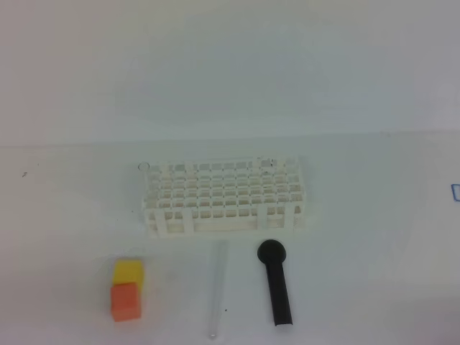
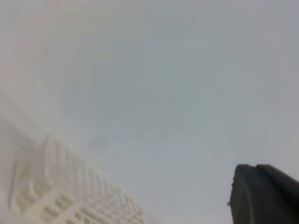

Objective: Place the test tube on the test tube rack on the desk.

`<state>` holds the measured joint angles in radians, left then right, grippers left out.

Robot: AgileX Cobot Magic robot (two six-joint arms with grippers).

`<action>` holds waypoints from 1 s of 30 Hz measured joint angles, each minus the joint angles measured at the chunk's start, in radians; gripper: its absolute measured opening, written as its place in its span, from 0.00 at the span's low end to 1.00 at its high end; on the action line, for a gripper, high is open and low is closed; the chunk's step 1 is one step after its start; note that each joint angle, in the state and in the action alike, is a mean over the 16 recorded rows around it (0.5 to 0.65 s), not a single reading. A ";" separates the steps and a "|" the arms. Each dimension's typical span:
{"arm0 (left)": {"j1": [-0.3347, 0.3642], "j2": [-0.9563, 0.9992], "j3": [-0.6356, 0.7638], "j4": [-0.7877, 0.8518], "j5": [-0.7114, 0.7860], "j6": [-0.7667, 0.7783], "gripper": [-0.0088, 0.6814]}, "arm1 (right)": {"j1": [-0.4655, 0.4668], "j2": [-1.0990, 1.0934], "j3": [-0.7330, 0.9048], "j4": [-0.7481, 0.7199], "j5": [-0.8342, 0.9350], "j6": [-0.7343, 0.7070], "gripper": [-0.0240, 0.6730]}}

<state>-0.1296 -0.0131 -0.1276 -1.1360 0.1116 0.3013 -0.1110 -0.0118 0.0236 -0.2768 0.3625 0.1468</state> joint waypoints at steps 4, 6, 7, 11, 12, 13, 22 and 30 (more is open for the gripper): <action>0.000 0.039 -0.100 0.028 0.059 0.159 0.01 | 0.000 0.000 0.000 0.000 0.000 0.000 0.03; 0.000 0.070 -0.154 0.056 0.090 0.227 0.01 | 0.000 0.000 0.000 0.000 0.000 0.000 0.03; 0.000 0.090 -0.182 0.072 0.106 0.254 0.01 | 0.000 0.000 0.000 0.000 0.000 0.000 0.03; -0.001 0.188 -0.285 0.145 0.180 0.302 0.01 | 0.000 0.000 0.000 0.000 0.000 0.000 0.03; -0.003 0.217 -0.307 0.165 0.199 0.304 0.01 | 0.000 0.000 0.000 0.000 0.000 0.000 0.03; -0.006 0.248 -0.329 0.186 0.218 0.304 0.01 | 0.000 0.000 0.000 0.000 0.000 0.000 0.03; -0.091 0.541 -0.496 0.406 0.401 0.221 0.01 | 0.000 0.000 0.000 0.000 0.001 0.000 0.03; -0.196 0.802 -0.658 0.684 0.607 -0.017 0.01 | 0.000 0.000 0.000 0.000 0.002 0.000 0.03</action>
<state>-0.3259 0.7892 -0.7856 -0.4521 0.7189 0.2846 -0.1110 -0.0118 0.0236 -0.2768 0.3640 0.1468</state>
